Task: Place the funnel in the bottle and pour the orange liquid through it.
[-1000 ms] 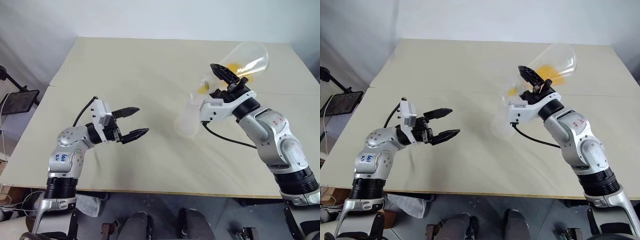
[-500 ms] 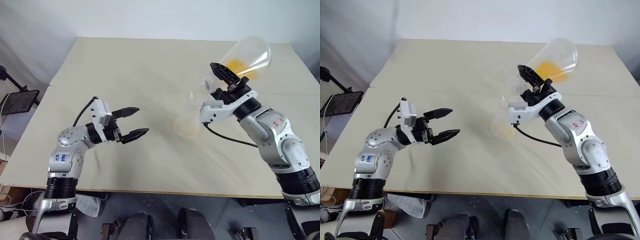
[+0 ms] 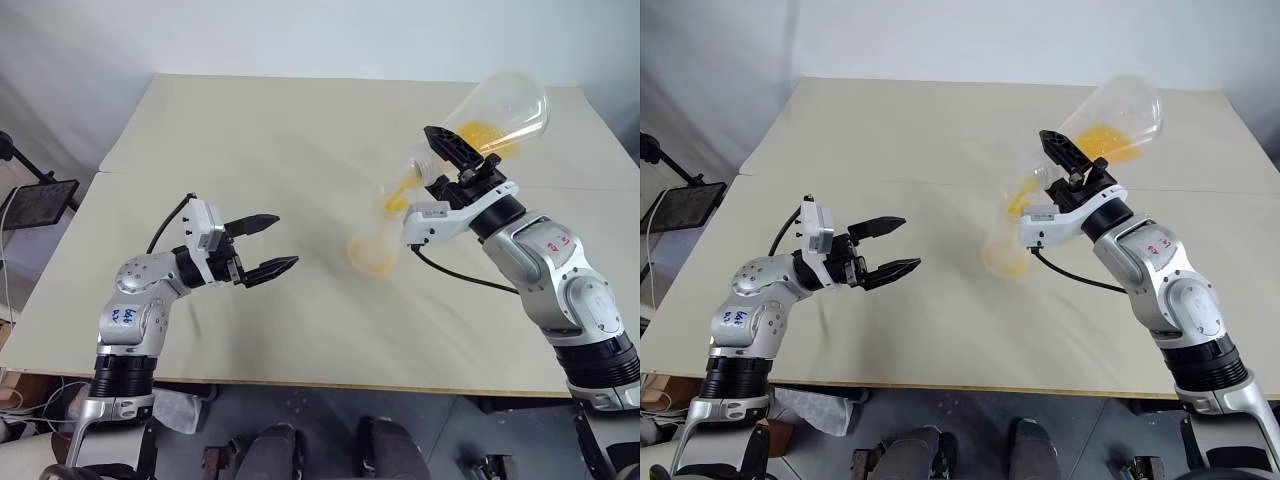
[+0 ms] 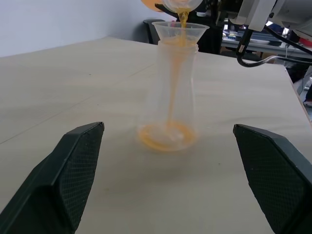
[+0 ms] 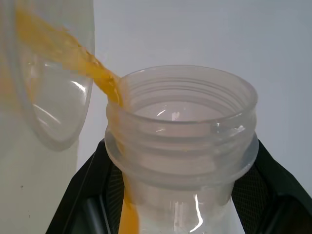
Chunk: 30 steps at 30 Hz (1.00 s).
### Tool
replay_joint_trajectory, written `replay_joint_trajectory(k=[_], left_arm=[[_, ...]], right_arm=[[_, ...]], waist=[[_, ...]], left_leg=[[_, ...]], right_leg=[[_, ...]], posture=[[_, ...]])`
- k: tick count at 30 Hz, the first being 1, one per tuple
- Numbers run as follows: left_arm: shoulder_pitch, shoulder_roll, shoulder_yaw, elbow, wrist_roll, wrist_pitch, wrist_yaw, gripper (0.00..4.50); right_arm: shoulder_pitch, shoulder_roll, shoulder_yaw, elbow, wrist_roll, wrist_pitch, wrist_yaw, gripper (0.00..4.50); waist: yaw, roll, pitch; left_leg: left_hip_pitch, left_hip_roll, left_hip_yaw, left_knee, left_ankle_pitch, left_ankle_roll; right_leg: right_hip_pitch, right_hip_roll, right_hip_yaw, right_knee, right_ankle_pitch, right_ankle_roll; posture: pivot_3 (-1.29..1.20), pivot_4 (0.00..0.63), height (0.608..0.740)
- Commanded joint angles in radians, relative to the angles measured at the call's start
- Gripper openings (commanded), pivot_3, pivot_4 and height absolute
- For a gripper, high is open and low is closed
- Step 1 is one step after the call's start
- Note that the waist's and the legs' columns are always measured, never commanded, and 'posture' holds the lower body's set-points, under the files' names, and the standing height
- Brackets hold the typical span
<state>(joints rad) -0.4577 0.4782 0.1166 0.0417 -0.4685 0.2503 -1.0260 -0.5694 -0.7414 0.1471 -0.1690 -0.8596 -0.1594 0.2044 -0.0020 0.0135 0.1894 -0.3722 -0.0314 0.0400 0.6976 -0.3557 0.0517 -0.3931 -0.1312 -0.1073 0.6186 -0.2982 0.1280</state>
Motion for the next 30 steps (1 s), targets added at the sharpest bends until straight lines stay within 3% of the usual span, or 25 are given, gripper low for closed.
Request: replay_joint_trajectory(k=[1,30], left_arm=[[-0.008,-0.001,0.003,-0.03,-0.021,-0.01,0.003,4.5],[0.002,0.003,0.009,-0.052,-0.028,-0.008,0.011,4.5]], right_arm=[[-0.008,-0.02,-0.042,-0.025,-0.019,-0.003,-0.031,2.46],[-0.014,-0.032,-0.031,0.016,-0.091,-0.045,-0.097,2.46]], waist=[[0.0,0.0,0.0],[0.0,0.0,0.0]], left_leg=[[0.0,0.0,0.0,0.0,0.0,0.0],[0.0,0.0,0.0,0.0,0.0,0.0]], right_leg=[[0.0,0.0,0.0,0.0,0.0,0.0],[0.0,0.0,0.0,0.0,0.0,0.0]], posture=[[0.0,0.15,0.74],[0.0,0.15,0.74]])
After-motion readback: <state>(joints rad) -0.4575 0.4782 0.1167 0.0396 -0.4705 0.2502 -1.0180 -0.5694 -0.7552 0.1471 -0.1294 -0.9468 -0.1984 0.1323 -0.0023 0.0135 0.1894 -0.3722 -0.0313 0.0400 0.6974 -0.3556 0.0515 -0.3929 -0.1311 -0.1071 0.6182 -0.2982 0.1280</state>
